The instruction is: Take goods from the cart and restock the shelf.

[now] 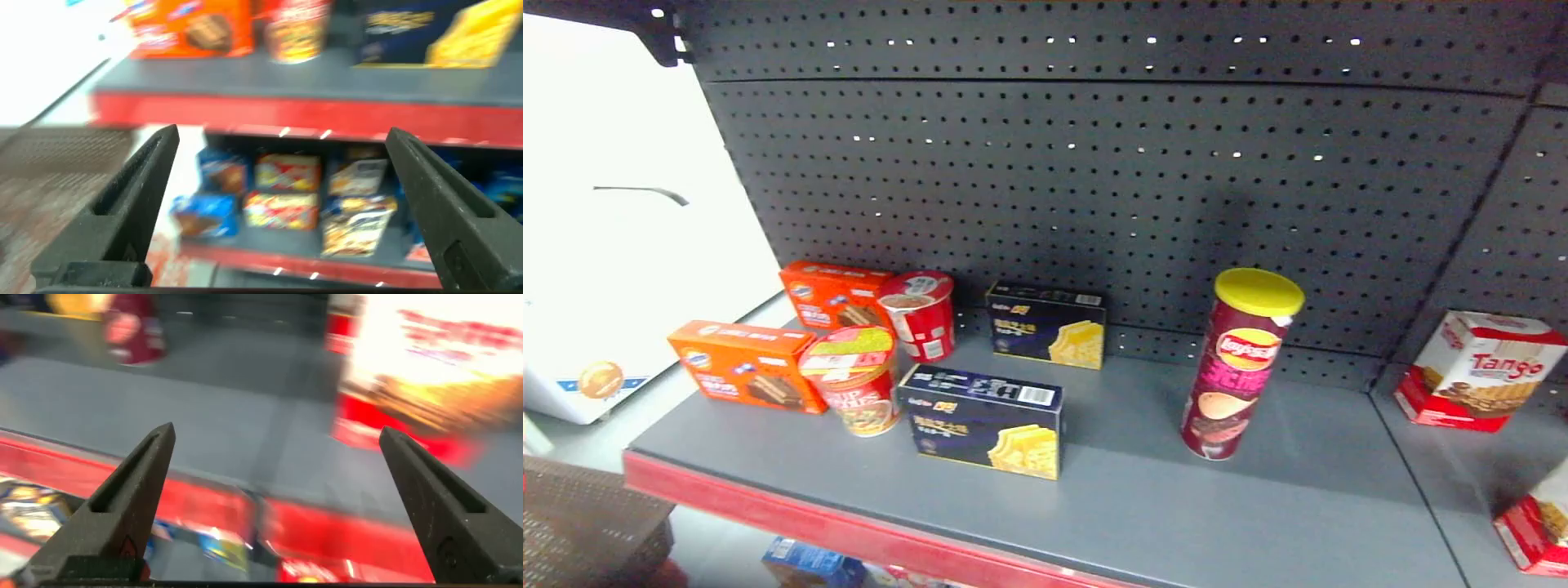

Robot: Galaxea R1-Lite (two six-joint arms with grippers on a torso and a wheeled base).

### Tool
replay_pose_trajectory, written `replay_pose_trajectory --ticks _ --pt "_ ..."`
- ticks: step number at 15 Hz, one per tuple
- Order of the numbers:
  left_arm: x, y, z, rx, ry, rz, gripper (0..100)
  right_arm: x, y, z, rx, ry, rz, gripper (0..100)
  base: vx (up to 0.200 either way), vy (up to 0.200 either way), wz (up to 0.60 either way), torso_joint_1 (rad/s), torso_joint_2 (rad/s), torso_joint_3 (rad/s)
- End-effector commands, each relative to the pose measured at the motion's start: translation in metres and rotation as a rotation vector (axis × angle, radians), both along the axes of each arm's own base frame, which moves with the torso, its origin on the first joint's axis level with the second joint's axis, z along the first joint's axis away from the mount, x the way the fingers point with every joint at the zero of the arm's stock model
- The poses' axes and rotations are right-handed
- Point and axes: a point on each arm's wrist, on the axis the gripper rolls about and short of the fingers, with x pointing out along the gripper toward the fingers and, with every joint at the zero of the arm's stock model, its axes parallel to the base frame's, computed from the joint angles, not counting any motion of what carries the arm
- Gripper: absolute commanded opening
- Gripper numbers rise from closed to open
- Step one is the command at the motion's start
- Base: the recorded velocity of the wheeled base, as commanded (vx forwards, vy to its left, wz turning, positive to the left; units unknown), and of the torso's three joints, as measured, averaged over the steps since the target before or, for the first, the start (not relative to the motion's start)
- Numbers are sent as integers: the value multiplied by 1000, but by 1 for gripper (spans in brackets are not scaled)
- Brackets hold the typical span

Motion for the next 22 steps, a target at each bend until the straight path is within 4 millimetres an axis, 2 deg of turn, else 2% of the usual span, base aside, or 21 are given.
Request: replay_pose_trajectory --ticks 1,13,18,19,20,22 --pt "0 0 0 0 0 0 100 0 0 0 0 0 1 100 0 0 600 -2 2 2" --pt "0 0 0 -3 0 0 100 0 0 0 3 0 1 100 0 0 600 2 1 2" --pt "0 0 2 3 -14 12 100 0 0 0 3 0 1 100 0 0 0 0 0 0" --pt "-4 0 14 12 -49 11 100 0 0 0 3 0 1 100 0 0 0 0 0 0" --pt "-5 0 34 37 -24 11 100 0 0 0 3 2 1 100 0 0 0 0 0 0" --pt "11 0 85 84 84 22 100 0 0 0 3 0 1 100 0 0 0 0 0 0"
